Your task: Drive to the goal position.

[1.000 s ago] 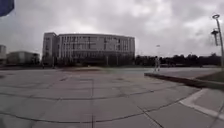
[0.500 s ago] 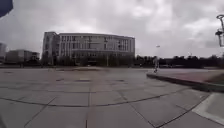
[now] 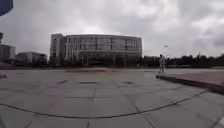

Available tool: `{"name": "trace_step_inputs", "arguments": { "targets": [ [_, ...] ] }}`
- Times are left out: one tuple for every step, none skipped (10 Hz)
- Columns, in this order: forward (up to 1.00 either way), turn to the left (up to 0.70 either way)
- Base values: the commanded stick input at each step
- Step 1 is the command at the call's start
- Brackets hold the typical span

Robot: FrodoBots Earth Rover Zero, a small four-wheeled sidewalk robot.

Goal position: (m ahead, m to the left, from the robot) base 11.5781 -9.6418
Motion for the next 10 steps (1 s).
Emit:
{"name": "trace_step_inputs", "arguments": {
  "targets": [
    [0.70,0.00],
    [0.70,0.00],
    [0.70,0.00],
    [0.70,0.00],
    [0.70,0.00],
    [0.70,0.01],
    [0.70,0.03],
    [0.70,0.35],
    [0.70,0.34],
    [0.70,0.31]
  ]
}}
